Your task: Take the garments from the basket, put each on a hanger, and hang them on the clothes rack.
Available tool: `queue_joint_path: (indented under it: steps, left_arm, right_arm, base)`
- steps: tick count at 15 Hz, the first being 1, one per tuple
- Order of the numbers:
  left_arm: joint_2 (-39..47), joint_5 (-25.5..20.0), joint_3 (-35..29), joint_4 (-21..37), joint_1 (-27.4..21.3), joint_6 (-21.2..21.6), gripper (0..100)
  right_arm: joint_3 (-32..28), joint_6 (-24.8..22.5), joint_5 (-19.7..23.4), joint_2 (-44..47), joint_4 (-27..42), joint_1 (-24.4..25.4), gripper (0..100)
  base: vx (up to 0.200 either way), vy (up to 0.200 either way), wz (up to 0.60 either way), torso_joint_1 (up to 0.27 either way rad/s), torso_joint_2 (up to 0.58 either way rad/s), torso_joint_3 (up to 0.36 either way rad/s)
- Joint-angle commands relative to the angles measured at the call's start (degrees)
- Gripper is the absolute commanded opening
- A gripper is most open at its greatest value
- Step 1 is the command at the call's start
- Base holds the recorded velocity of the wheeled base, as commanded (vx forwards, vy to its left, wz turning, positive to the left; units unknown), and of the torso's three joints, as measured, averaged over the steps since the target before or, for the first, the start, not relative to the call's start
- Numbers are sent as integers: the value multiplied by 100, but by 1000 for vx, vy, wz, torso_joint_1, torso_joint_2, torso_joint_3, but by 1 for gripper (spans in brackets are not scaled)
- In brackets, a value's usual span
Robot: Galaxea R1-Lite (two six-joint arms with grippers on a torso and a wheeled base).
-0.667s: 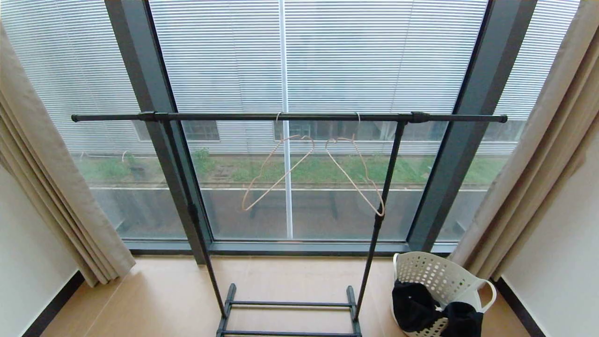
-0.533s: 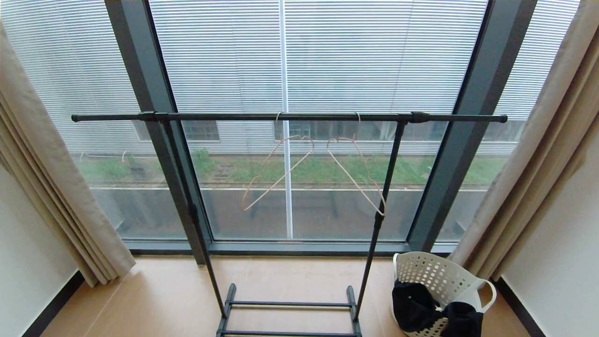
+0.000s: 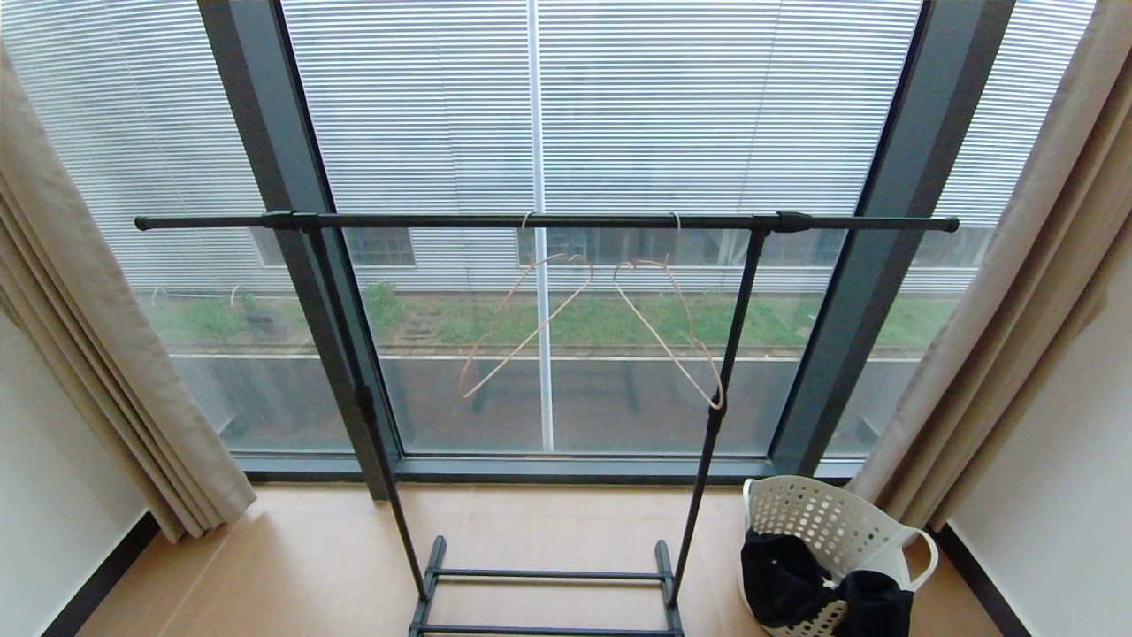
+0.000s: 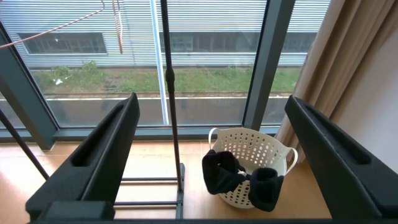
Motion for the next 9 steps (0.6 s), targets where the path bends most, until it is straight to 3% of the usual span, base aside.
queue_joint_path:
  steps: [1, 5, 9]
  left_arm:
    - [7, -1, 0, -1, 1, -2, 100]
    - [7, -1, 0, -1, 1, -10, 100]
    - [7, -1, -9, -1, 1, -19, 100]
  right_arm:
    - [3, -1, 0, -2, -1, 2, 100]
    - [3, -1, 0, -2, -1, 2, 100]
    - [3, -1, 0, -2, -1, 2, 100]
  base:
    - [0, 0, 0, 0, 0, 0]
    - [0, 0, 0, 0, 0, 0]
    - [0, 0, 0, -129, 282, 149]
